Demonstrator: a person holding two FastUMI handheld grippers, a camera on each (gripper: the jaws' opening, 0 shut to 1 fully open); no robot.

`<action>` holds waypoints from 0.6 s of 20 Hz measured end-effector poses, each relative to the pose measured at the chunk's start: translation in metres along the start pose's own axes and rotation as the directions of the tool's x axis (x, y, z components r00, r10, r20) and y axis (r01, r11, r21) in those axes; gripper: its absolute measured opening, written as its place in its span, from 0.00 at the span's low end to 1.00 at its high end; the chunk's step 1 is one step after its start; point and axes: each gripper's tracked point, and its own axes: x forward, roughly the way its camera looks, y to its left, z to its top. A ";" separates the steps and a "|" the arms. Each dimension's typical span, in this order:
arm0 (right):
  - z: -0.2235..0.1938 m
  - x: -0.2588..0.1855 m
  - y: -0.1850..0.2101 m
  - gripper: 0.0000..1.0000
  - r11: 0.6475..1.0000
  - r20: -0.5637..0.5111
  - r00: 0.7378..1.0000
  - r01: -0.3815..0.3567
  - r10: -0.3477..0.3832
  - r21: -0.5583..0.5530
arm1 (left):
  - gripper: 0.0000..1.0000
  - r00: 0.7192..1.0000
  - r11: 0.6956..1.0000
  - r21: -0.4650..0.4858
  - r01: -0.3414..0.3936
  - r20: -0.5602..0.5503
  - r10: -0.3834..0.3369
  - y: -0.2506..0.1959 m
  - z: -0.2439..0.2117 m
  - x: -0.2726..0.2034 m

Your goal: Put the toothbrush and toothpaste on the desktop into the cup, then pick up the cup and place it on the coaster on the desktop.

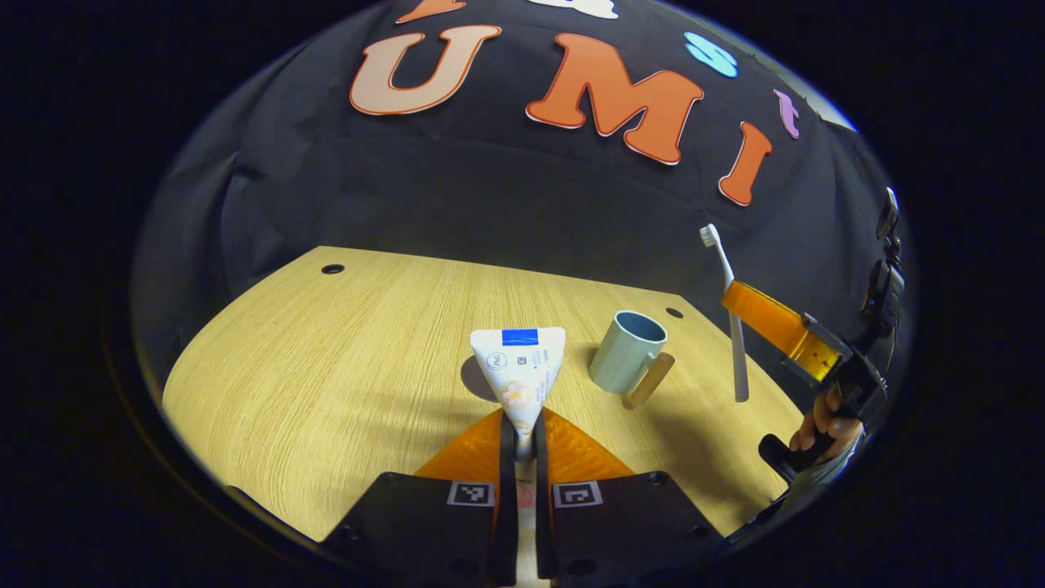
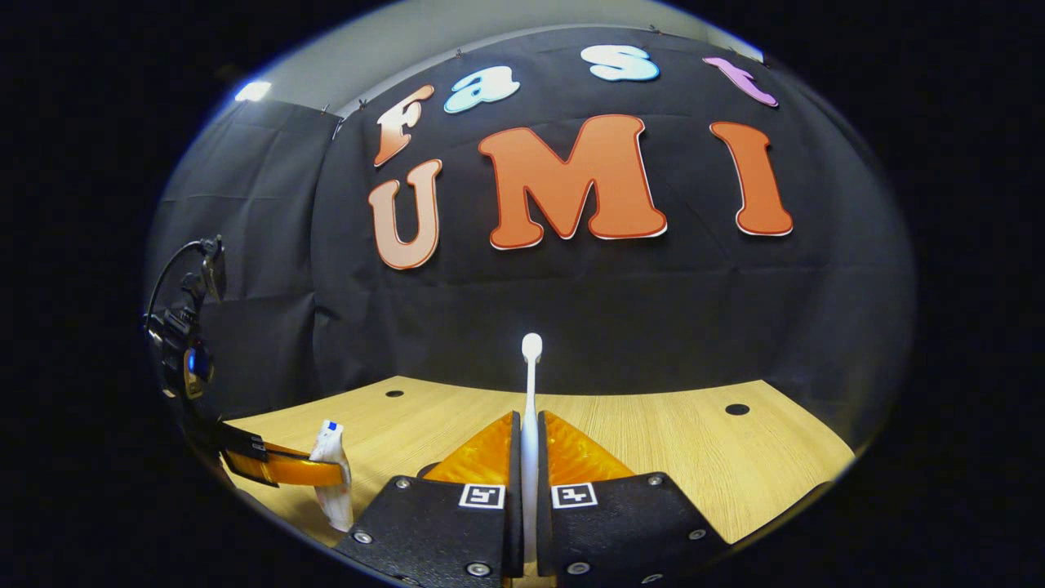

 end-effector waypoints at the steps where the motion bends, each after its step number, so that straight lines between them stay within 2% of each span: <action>1: 0.002 0.004 -0.004 0.06 1.000 0.011 1.000 0.011 -0.011 -0.006 | 0.12 1.000 1.000 0.001 0.003 0.010 -0.003 -0.001 0.002 -0.003; 6: 0.006 0.018 -0.007 0.07 1.000 0.071 0.997 0.001 0.001 -0.018 | 0.12 0.999 1.000 0.006 0.010 0.044 -0.010 -0.001 0.007 -0.013; 7: 0.006 0.022 -0.006 0.11 1.000 0.081 0.997 -0.002 0.004 -0.024 | 0.12 0.999 1.000 0.007 0.013 0.048 -0.013 -0.002 0.009 -0.015; 8: 0.007 0.028 -0.006 0.07 1.000 0.093 0.996 -0.006 0.009 -0.030 | 0.12 0.998 1.000 0.008 0.011 0.055 -0.012 -0.002 0.011 -0.016; 12: 0.015 0.043 -0.004 0.07 0.999 0.163 0.986 -0.028 0.033 -0.033 | 0.12 0.997 1.000 0.007 0.004 0.075 -0.004 0.000 0.011 -0.024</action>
